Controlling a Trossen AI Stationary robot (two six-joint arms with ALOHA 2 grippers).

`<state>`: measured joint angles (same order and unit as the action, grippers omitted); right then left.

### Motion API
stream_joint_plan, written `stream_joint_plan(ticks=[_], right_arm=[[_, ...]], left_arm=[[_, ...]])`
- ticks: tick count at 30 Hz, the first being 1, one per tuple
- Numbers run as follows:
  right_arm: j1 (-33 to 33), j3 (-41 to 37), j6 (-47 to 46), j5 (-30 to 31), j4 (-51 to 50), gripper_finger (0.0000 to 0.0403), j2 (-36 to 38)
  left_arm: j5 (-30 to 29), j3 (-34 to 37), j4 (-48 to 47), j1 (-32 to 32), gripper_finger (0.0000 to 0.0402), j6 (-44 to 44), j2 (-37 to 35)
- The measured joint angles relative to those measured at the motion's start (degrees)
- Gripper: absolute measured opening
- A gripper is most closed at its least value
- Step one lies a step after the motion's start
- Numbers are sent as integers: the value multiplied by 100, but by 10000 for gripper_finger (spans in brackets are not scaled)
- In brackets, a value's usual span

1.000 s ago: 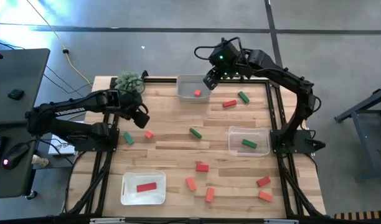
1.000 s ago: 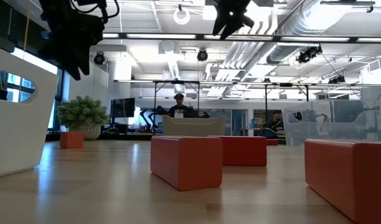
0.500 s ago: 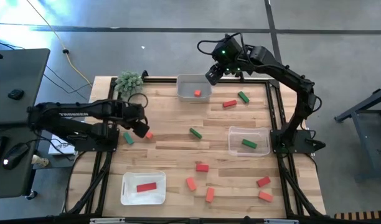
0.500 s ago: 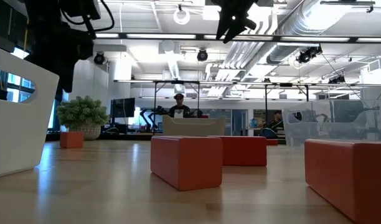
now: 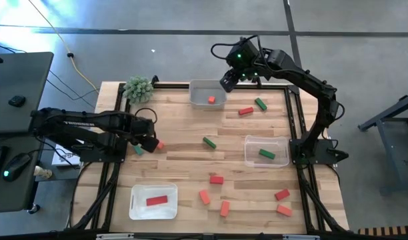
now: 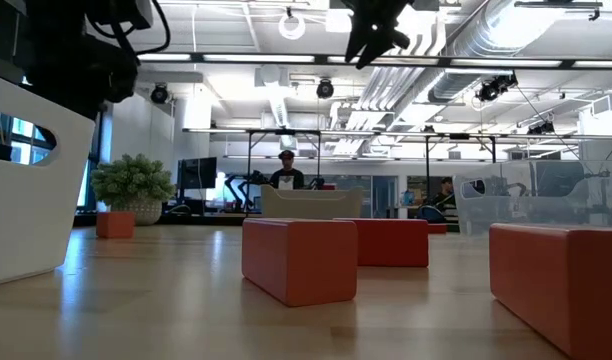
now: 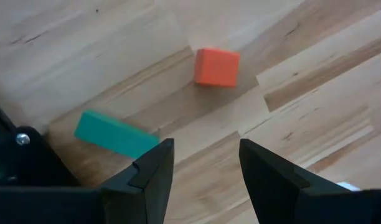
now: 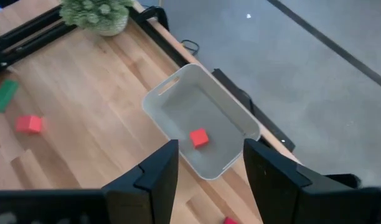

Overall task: Sort & place blocks by color
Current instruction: Put the light green wooden block into the transparent bin

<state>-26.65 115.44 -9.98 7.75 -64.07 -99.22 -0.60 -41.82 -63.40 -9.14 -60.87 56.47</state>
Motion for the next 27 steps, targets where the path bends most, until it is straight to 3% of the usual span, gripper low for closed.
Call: stream_joint_plan(ticks=[8, 13, 21, 27], right_arm=[[0, 0, 247, -213, 0, 170, 0], [7, 0, 255, -232, -4, 170, 0], [7, 0, 256, -236, -42, 170, 0], [7, 0, 256, -237, -42, 170, 0]], left_arm=[[0, 0, -188, 252, 170, 544, 0], [72, 5, -727, 264, 170, -990, 0], [93, 115, -573, 406, 170, -2783, 35], [-181, 122, -514, 406, 170, -3285, 31]])
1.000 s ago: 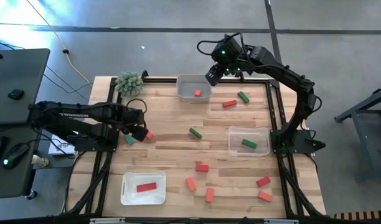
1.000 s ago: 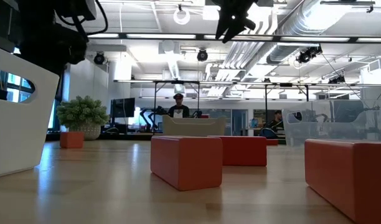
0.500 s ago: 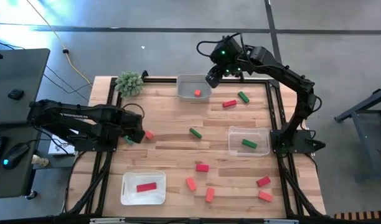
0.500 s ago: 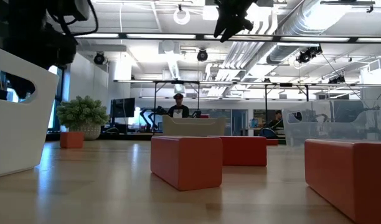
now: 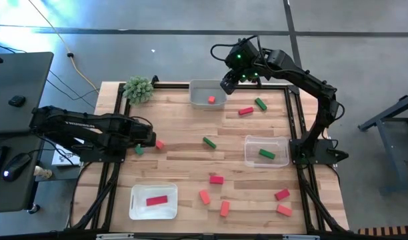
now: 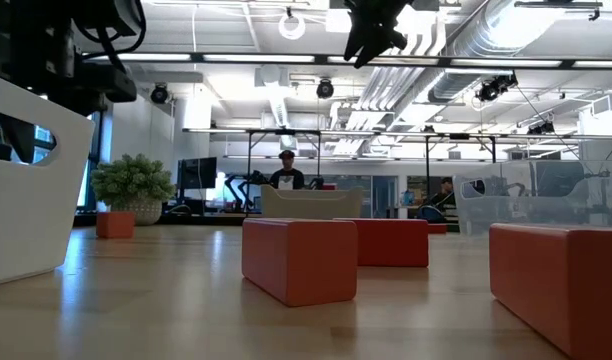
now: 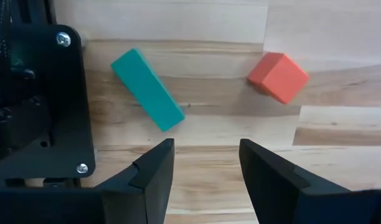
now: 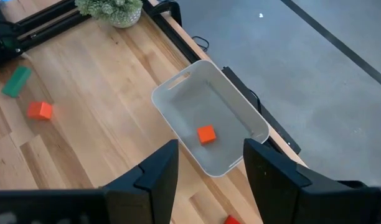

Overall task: Sort & place blocks by color
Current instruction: Put the light green wooden block into the transparent bin

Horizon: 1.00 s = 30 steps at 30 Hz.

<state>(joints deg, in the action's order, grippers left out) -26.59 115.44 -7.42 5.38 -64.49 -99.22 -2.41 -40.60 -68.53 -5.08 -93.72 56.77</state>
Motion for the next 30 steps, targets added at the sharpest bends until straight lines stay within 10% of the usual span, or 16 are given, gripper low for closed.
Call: stream_joint_plan(ticks=[7, 21, 30], right_arm=[[0, 0, 152, -51, -11, 170, -2], [0, 0, 205, -452, -44, 170, -2], [0, 0, -22, -487, -44, 170, -4]], left_arm=[[-38, 0, 36, -17, 170, 657, 0], [-79, 2, 540, -59, 170, 6098, 254], [67, 2, 522, -57, 170, 8097, 895]])
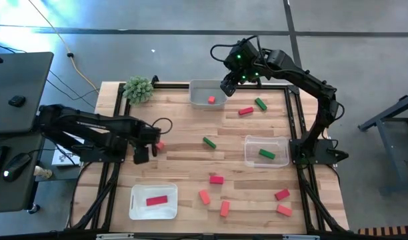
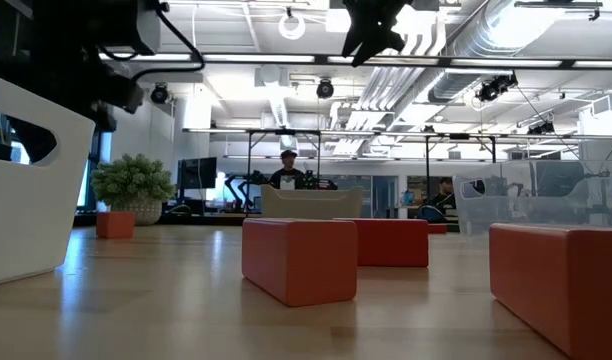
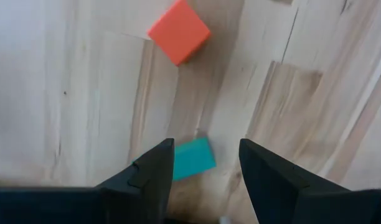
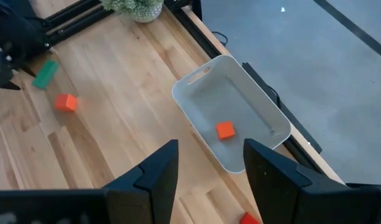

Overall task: Sort & place blocks by color
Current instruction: Put the light green wooden block into the transparent bin

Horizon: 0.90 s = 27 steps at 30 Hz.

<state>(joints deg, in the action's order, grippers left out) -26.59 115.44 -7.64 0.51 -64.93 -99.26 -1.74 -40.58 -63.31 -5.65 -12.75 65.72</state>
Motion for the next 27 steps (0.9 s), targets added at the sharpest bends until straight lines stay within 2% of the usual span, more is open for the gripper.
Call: stream_joint_plan(ticks=[4, 10, 16, 21, 27], right_arm=[[0, 0, -13, 2, 0, 170, 0], [0, 0, -284, 4, 3, 170, 0], [0, 0, -448, 4, 4, 170, 0], [0, 0, -454, 4, 7, 170, 0], [36, 0, -454, 7, 7, 170, 0]], left_arm=[[90, 2, -30, -24, 170, 428, 356], [735, -6, -5, -158, 170, 706, 874], [973, -433, -132, -290, 170, 998, 1322], [854, -1087, -398, -528, 170, 1432, 1566], [68, -1423, -495, -732, 170, 2437, 1619]])
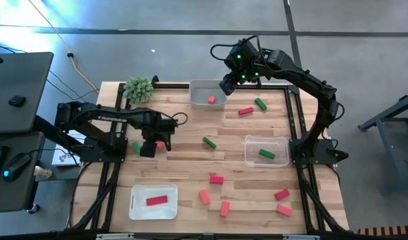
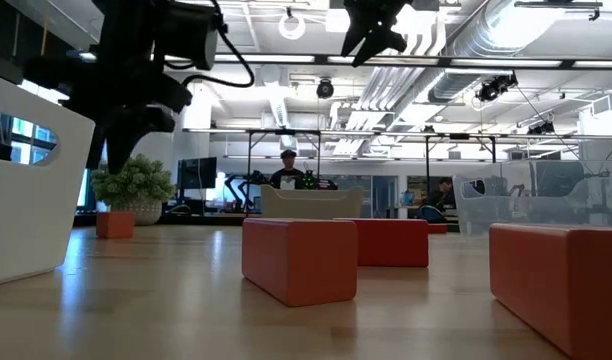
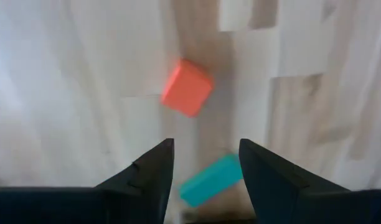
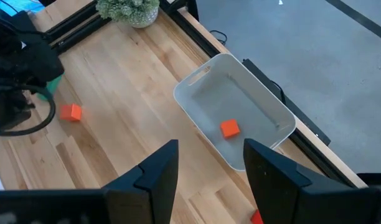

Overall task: Sort & place blocks by color
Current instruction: Put the light green wooden block into the transparent bin

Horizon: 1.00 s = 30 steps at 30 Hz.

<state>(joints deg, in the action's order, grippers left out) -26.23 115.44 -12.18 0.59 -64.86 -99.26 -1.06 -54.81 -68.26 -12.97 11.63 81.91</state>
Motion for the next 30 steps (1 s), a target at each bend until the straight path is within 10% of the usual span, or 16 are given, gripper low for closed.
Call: stream_joint_plan(ticks=[12, 30], right_arm=[[197, 0, 182, 21, 0, 170, 0], [198, 0, 239, 71, 0, 170, 0]], left_arm=[[-453, 732, -794, -268, 170, 2237, 0], [-365, 1176, -158, 462, 170, 2244, 123]])
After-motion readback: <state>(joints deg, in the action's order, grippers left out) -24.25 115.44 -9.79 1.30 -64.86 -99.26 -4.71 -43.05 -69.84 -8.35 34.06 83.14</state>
